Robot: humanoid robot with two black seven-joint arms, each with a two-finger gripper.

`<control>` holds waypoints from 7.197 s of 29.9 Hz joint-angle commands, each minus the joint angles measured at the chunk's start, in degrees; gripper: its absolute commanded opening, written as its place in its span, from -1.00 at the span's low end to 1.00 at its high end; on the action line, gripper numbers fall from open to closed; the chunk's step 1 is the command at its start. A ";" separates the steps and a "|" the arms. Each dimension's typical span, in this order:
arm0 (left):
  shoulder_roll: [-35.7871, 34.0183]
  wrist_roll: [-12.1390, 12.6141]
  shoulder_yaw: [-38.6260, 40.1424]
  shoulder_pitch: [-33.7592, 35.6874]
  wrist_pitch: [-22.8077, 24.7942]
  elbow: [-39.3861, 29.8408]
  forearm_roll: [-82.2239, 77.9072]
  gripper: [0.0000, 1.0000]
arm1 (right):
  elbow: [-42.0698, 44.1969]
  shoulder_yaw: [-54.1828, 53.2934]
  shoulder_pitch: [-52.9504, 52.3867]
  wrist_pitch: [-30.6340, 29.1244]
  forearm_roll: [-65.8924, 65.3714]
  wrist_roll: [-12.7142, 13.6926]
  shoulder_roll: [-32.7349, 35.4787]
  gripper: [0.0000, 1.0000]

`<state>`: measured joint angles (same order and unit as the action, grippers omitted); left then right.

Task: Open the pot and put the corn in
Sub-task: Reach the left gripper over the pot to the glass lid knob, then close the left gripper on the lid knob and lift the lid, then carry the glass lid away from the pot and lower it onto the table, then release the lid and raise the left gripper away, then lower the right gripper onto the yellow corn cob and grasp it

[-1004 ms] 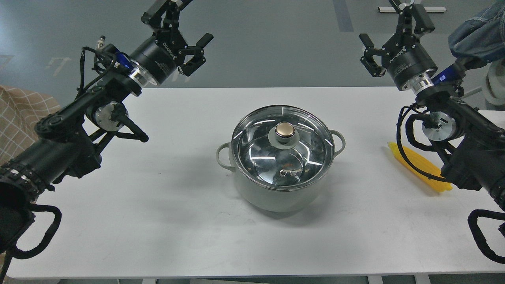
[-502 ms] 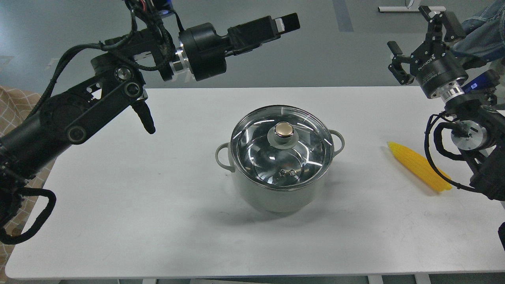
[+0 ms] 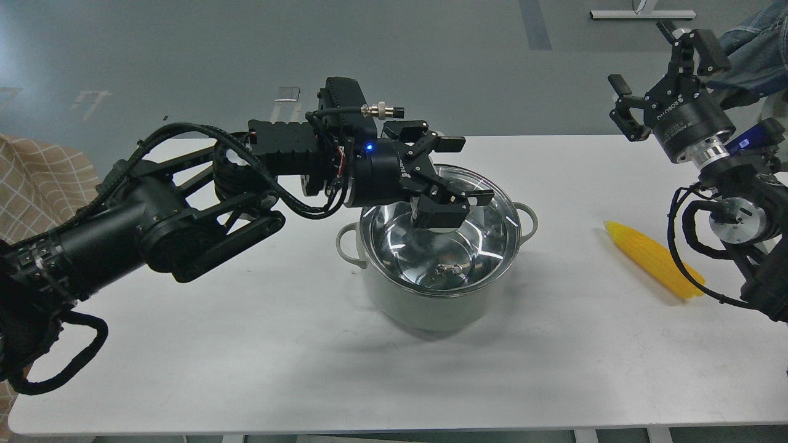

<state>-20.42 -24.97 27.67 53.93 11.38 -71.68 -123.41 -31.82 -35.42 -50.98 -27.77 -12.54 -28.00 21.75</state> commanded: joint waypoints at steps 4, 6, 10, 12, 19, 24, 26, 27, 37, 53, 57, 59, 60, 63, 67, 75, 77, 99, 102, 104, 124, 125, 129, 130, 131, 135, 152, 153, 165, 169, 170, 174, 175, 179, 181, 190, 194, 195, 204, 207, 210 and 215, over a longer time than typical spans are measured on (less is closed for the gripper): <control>1.44 -0.17 -0.42 -2.34 -2.85 4.27 -1.59 0.89 | -0.09 0.09 0.44 -0.09 -0.03 0.00 -0.04 0.98; 1.44 -0.17 -0.42 -3.04 -2.85 4.27 -1.59 0.88 | -0.09 0.09 0.80 0.00 -0.03 0.00 -0.13 0.98; 1.44 -0.08 -0.42 -3.74 -3.03 4.27 -1.59 0.77 | -0.09 0.09 0.80 0.00 -0.12 0.00 -0.22 0.98; 1.44 -0.08 -0.42 -4.10 -3.55 4.27 -1.59 0.70 | -0.09 0.00 0.80 0.00 -0.12 0.00 -0.31 0.98; 1.17 -0.08 -0.42 -4.89 -3.82 4.27 -1.59 0.64 | -0.09 0.09 0.80 0.00 -0.21 0.00 -0.31 0.99; 1.17 -0.08 -0.42 -5.77 -3.91 4.18 -1.59 0.63 | -0.09 0.09 0.80 -0.09 -0.21 0.00 -0.31 0.99; 1.08 -0.08 -0.42 -5.94 -3.91 4.18 -1.59 0.63 | -0.09 0.09 0.80 0.00 -0.21 0.00 -0.31 0.98; 1.08 -0.08 -0.42 -6.12 -3.91 4.18 -1.59 0.63 | -0.09 0.09 0.80 -0.09 -0.21 0.00 -0.31 0.98; 1.00 -0.08 -0.42 -6.56 -3.91 4.01 -1.59 0.21 | -0.09 0.18 1.06 -0.09 -0.21 0.00 -0.31 0.99; 0.38 0.01 0.54 -5.59 -3.82 1.29 -1.59 -1.00 | -0.17 0.18 1.24 0.00 -0.30 0.00 -0.31 0.98; -2.86 0.01 0.72 -3.49 -3.47 -2.14 -1.59 -1.00 | -0.88 0.18 1.24 0.00 -0.30 0.00 -0.13 0.98; -5.66 0.01 0.72 -2.26 -3.55 -3.54 -1.59 -1.00 | -1.14 0.18 1.32 0.09 -0.30 0.00 -0.04 0.99; -8.21 0.01 0.98 -1.82 -3.64 -4.59 -1.59 -1.00 | -1.14 0.18 1.41 0.00 -0.30 0.00 0.04 0.99; -16.28 -0.34 2.30 -1.37 -3.82 -7.41 0.52 -1.00 | -1.23 0.18 1.50 0.00 -0.30 0.00 0.13 0.99; -25.61 -2.27 2.83 -1.90 -5.22 -8.21 3.87 -1.00 | -1.23 0.18 1.59 0.00 -0.30 0.00 0.13 0.99; -36.35 -3.03 2.48 -13.22 -13.74 -6.72 11.34 -1.00 | -1.23 0.18 2.03 0.09 -0.56 0.00 -0.31 0.99; -36.62 -3.03 2.48 -16.83 -17.08 -4.70 11.87 -1.00 | -1.23 0.18 2.03 0.00 -0.65 0.00 -0.22 0.99; -25.11 -3.03 1.69 -30.55 -32.73 21.40 17.15 -1.00 | -1.14 0.26 2.55 0.09 -0.74 0.00 -0.31 0.98; -23.62 -3.03 1.69 -31.08 -34.05 23.95 17.15 -1.00 | -1.14 0.27 2.55 0.09 -0.82 0.00 -0.31 0.99; -22.92 -3.03 1.69 -31.60 -34.40 25.00 17.23 -1.00 | -1.14 0.26 2.55 0.09 -0.82 0.00 -0.40 0.99; -20.45 -3.03 1.51 -32.66 -35.46 30.55 19.26 -0.43 | -1.14 0.27 2.99 0.09 -0.82 0.00 -0.48 0.99; -20.19 -3.03 1.51 -32.66 -35.46 30.55 19.26 -0.42 | -1.14 0.35 2.99 0.09 -0.82 0.00 -0.48 0.99; -20.18 -3.03 1.51 -32.66 -35.55 30.55 19.26 -0.07 | -1.14 0.26 2.91 0.09 -0.82 0.00 -0.48 0.99; -20.10 -3.03 1.60 -32.57 -35.55 30.55 19.26 0.23 | -1.14 0.26 2.91 0.09 -0.82 0.00 -0.48 0.99; -20.10 -3.03 1.60 -32.57 -35.72 30.55 19.34 0.40 | -1.14 0.35 2.91 0.09 -0.82 0.00 -0.48 0.99; -20.18 -3.03 1.60 -32.57 -35.81 30.55 20.49 0.62 | -1.14 0.35 2.99 0.09 -0.82 0.00 -0.40 0.99; -29.50 -3.03 3.80 -16.50 -10.16 15.79 63.52 0.80 | -1.14 0.44 -0.78 0.09 -7.84 0.00 2.15 0.99; -29.50 -3.03 3.88 -13.88 -6.58 15.44 70.17 0.80 | -1.14 1.31 -1.74 0.17 -12.03 0.00 3.02 0.99; -21.78 -2.55 10.11 -2.52 14.38 15.35 106.25 0.88 | -8.86 23.79 -12.90 4.56 -47.27 0.00 15.94 0.99; -19.66 -1.84 11.18 -2.51 14.37 15.43 106.71 0.89 | -10.37 29.96 -14.06 9.04 -59.86 0.00 18.32 0.99; -19.48 -1.84 11.18 -2.51 14.46 15.35 106.62 0.89 | -10.20 32.32 -14.06 11.14 -65.54 0.00 18.93 0.99; -18.60 -1.75 11.18 -2.51 14.55 15.35 106.62 0.90 | -8.62 36.73 -13.18 15.28 -79.55 0.00 19.90 0.99; -18.60 -1.75 11.18 -2.51 14.55 15.35 106.62 0.90 | -8.61 36.74 -13.18 15.29 -79.57 0.00 19.91 0.99; -17.81 -1.75 11.27 -2.60 14.64 15.35 106.44 0.90 | -7.65 40.33 -11.95 17.39 -82.12 0.00 19.56 0.99; -17.64 -1.75 11.18 -2.60 14.64 15.26 106.44 0.90 | -6.60 42.79 -11.51 18.36 -82.64 0.00 19.21 0.99; -17.46 -1.84 11.27 -2.60 14.73 15.17 106.36 0.90 | 0.08 45.44 -7.21 20.21 -82.74 0.00 13.85 0.98; -17.64 -1.75 11.27 -2.60 14.90 15.17 106.36 0.90 | 2.37 45.44 -5.62 20.48 -82.74 0.00 11.82 0.85; -17.64 -1.84 11.27 -2.60 14.90 15.17 106.36 0.90 | 2.72 45.53 -5.53 20.56 -82.74 0.00 11.47 0.83; -17.64 -1.84 11.27 -2.60 14.90 15.08 106.36 0.90 | 4.92 48.16 -4.65 21.18 -82.82 0.00 9.10 -0.13; -17.64 -1.84 11.27 -2.60 14.90 15.08 106.36 0.90 | 4.92 48.60 -4.83 21.44 -82.82 0.00 8.83 -0.56; -17.64 -1.84 11.27 -2.60 14.90 15.08 106.36 0.90 | 4.49 48.52 -5.18 22.41 -82.74 0.00 8.92 -0.70; -17.55 -1.75 11.27 -2.60 14.90 15.08 106.36 0.90 | 1.85 48.43 -7.81 23.03 -82.47 0.00 10.50 -0.84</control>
<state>-38.03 -26.74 38.94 51.30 26.28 -56.59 -17.05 -28.45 13.11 -57.25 -5.01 -95.28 -27.99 31.19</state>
